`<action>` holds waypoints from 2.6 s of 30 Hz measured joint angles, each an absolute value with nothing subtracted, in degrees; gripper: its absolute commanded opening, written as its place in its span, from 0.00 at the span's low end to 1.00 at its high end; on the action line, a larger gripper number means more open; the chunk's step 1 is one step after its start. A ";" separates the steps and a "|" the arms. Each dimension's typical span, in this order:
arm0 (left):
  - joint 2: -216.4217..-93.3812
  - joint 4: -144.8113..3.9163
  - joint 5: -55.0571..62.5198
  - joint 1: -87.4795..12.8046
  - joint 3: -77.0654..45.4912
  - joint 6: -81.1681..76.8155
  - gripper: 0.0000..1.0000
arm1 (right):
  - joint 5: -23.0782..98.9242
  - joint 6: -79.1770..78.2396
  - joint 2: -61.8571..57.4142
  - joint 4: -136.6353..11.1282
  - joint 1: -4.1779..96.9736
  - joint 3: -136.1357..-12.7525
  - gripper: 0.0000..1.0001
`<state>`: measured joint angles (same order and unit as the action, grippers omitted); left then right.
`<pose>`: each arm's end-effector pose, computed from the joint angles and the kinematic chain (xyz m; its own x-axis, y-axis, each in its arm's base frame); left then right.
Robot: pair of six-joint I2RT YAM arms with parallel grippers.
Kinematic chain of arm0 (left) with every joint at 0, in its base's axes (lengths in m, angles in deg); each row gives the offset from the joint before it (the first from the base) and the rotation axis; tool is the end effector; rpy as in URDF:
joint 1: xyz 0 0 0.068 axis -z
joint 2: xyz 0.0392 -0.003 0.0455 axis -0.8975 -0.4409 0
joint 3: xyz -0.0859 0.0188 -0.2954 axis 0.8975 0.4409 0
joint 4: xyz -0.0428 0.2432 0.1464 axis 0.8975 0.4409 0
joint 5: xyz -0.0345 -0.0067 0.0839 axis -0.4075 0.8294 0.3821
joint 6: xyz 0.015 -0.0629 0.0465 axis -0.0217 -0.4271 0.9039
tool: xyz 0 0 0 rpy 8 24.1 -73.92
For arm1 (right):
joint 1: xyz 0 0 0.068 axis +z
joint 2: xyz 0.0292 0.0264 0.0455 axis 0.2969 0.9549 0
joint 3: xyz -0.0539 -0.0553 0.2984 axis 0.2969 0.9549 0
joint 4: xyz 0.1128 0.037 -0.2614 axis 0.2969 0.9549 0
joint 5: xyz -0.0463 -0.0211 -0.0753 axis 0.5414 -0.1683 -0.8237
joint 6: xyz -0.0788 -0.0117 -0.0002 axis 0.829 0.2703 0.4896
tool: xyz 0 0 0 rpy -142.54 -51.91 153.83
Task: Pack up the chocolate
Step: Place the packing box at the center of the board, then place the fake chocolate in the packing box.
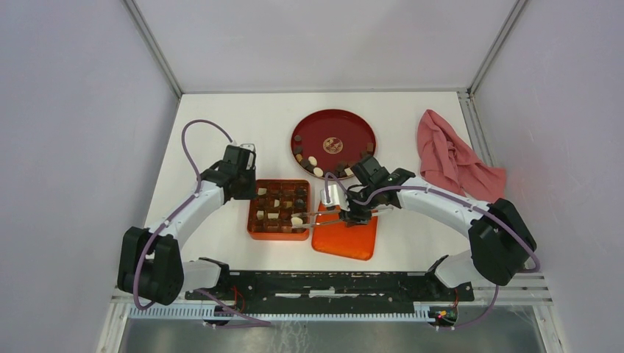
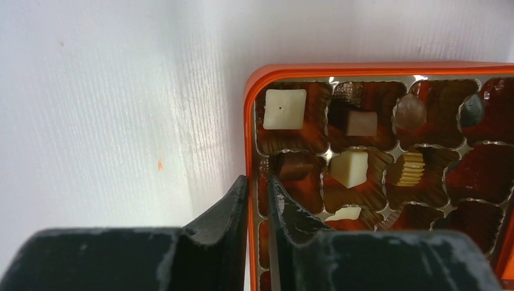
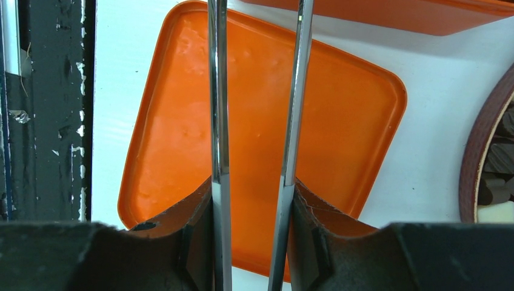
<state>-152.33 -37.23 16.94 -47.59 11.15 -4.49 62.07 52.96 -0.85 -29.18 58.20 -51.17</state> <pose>0.2649 -0.0711 0.2060 -0.8530 -0.0006 -0.5218 0.0319 0.9981 -0.0532 0.2057 0.2262 0.2076 0.0628 -0.7631 -0.6432 -0.9958 -0.0907 0.0104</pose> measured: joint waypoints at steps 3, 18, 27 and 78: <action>-152.31 -37.30 16.94 -47.56 10.95 -4.49 0.26 | 61.85 52.98 -0.32 -28.96 58.44 -51.17 0.07; -144.79 -38.45 19.76 -47.59 10.73 -4.53 0.31 | 61.05 53.24 0.05 -28.41 58.55 -51.17 0.23; -145.51 -38.43 20.48 -47.56 10.56 -4.53 0.31 | 61.13 53.24 0.05 -28.19 58.53 -51.17 0.35; -139.20 -43.33 8.18 -47.56 10.54 -9.12 0.44 | 71.45 50.55 -2.11 -25.22 50.31 -54.95 0.38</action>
<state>-139.20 -43.33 8.18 -47.56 10.54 -9.12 71.45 50.55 -2.11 -25.22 50.31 -54.95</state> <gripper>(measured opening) 0.398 0.379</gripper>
